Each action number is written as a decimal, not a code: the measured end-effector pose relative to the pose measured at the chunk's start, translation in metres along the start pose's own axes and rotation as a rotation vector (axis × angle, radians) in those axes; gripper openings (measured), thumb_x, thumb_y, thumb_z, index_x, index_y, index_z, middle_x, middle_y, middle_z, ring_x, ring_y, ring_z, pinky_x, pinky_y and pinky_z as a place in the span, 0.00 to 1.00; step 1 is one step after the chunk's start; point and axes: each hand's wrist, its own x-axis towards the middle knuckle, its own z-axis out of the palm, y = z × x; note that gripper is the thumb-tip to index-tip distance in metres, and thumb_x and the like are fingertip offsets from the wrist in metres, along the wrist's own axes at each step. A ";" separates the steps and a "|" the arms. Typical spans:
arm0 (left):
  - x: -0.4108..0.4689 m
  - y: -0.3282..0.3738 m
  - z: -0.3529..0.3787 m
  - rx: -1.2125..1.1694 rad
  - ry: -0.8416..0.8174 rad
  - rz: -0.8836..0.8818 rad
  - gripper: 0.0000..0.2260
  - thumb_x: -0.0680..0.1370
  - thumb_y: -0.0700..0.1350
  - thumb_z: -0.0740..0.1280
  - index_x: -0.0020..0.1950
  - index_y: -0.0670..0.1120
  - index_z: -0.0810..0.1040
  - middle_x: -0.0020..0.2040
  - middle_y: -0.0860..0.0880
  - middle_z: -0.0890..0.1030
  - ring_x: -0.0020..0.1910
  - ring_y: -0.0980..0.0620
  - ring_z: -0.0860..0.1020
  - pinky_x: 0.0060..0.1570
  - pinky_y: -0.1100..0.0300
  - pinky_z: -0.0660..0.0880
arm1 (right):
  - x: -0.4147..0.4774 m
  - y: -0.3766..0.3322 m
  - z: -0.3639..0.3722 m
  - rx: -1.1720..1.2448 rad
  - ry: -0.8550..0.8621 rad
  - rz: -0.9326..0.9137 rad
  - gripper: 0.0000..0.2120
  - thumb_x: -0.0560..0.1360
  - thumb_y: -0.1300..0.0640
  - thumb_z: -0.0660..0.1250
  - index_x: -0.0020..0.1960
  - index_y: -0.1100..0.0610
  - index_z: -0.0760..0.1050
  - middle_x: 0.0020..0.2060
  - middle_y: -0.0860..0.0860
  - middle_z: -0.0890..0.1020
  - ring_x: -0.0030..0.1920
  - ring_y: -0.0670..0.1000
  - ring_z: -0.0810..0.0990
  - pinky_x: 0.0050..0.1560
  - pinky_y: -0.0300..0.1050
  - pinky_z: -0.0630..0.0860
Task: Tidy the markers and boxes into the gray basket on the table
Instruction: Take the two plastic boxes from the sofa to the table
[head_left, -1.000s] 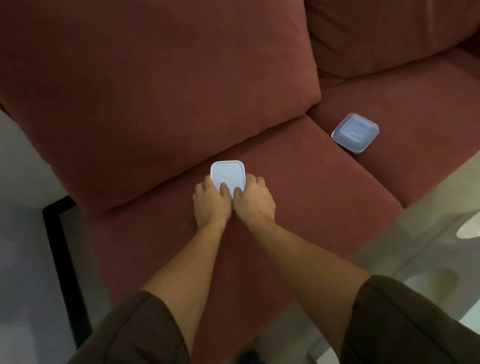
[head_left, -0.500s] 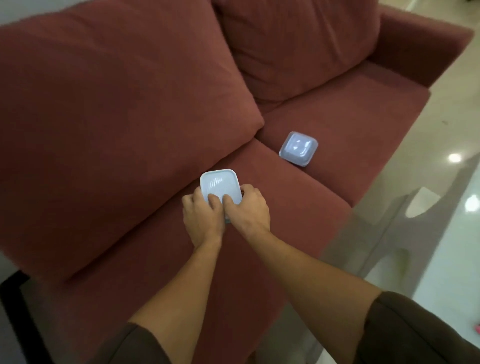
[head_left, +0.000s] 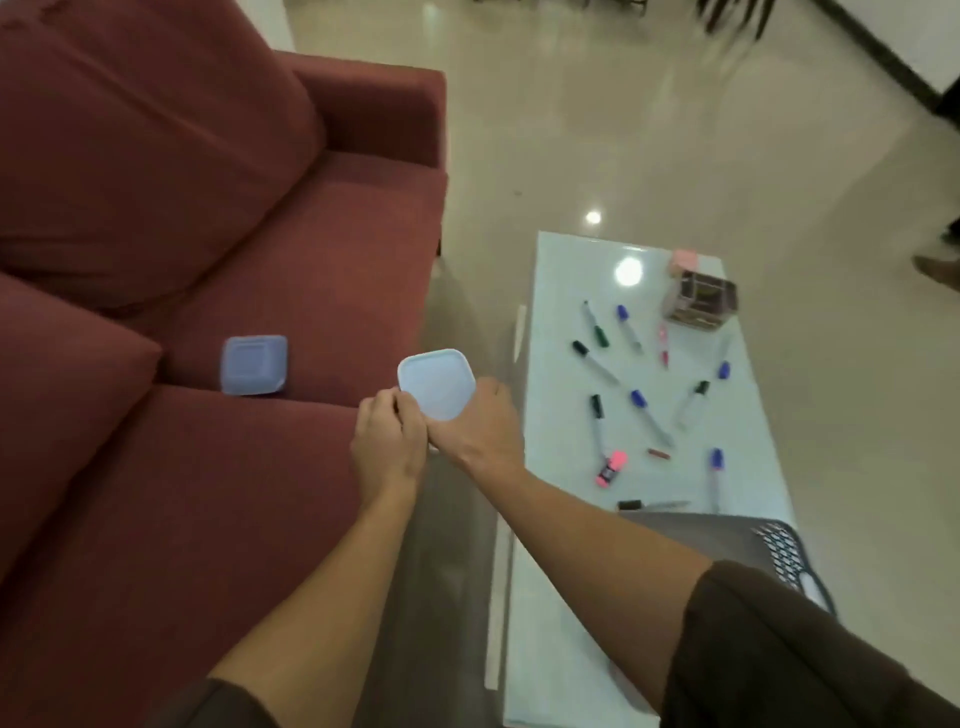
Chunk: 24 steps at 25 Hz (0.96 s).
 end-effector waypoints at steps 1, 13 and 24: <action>-0.006 0.014 0.027 0.012 -0.054 0.008 0.14 0.83 0.48 0.58 0.55 0.44 0.80 0.53 0.43 0.78 0.50 0.43 0.75 0.48 0.55 0.66 | 0.010 0.024 -0.017 -0.004 0.029 0.043 0.43 0.61 0.24 0.69 0.61 0.56 0.69 0.57 0.51 0.74 0.58 0.56 0.78 0.54 0.54 0.79; -0.046 0.033 0.213 0.269 -0.386 -0.133 0.06 0.77 0.48 0.63 0.48 0.46 0.75 0.46 0.47 0.81 0.44 0.45 0.80 0.44 0.54 0.75 | 0.080 0.201 -0.061 -0.159 -0.024 0.212 0.40 0.68 0.28 0.67 0.63 0.58 0.68 0.59 0.53 0.74 0.58 0.56 0.77 0.46 0.47 0.72; -0.022 -0.016 0.292 0.371 -0.555 -0.036 0.08 0.80 0.48 0.64 0.53 0.45 0.78 0.49 0.48 0.81 0.45 0.50 0.76 0.41 0.58 0.69 | 0.120 0.262 -0.015 -0.116 -0.064 0.443 0.45 0.64 0.29 0.74 0.66 0.59 0.65 0.61 0.53 0.72 0.55 0.56 0.80 0.43 0.46 0.74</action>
